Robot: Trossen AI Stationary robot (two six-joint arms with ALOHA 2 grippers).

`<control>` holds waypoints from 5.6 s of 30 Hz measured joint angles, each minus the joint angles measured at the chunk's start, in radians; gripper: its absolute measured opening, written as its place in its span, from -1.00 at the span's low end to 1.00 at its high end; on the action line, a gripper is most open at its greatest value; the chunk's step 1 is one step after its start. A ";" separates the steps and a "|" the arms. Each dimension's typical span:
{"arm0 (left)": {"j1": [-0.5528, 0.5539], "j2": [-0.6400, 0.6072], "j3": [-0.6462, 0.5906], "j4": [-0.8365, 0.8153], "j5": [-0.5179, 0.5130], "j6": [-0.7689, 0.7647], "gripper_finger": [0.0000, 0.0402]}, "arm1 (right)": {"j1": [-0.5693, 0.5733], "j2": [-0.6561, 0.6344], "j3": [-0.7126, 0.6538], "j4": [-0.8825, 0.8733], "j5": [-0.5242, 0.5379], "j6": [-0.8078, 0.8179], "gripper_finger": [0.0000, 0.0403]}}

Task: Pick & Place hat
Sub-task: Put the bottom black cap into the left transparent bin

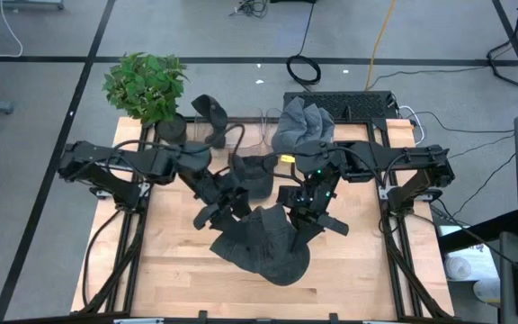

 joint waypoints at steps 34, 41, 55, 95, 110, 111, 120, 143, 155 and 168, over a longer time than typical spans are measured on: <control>0.005 0.022 0.022 0.004 0.036 -0.118 -0.92 | -0.016 -0.011 0.000 0.000 0.006 0.038 -0.69; 0.005 -0.016 0.020 0.005 -0.005 -0.130 -0.92 | -0.053 -0.089 0.001 -0.071 0.155 -0.010 -0.40; 0.071 -0.092 0.021 0.030 -0.108 -0.214 -0.92 | 0.007 -0.238 0.001 -0.208 0.731 -0.133 -0.39; 0.691 -0.088 0.021 -0.138 -0.401 -0.079 -0.92 | 0.052 -0.248 -0.362 0.221 1.127 -0.425 -0.38; 0.834 -0.008 0.030 -0.160 -0.427 0.013 -0.92 | 0.013 -0.248 -0.362 0.241 1.126 -0.420 -0.38; 0.842 -0.007 0.042 -0.190 -0.424 0.029 -0.92 | 0.013 -0.248 -0.362 0.241 1.127 -0.419 -0.38; 0.870 0.054 0.200 -0.449 -0.440 0.186 -0.92 | 0.013 -0.247 -0.362 0.241 1.127 -0.418 -0.38; 0.837 0.258 0.227 -0.720 -0.484 0.297 -0.92 | 0.013 -0.247 -0.362 0.207 1.127 -0.417 -0.38; 0.840 0.264 0.226 -0.776 -0.583 0.318 -0.92 | 0.013 -0.247 -0.362 0.211 1.126 -0.417 -0.38; 0.817 0.263 0.073 -0.632 -0.602 0.211 -0.92 | 0.013 -0.247 -0.362 0.211 1.126 -0.418 -0.38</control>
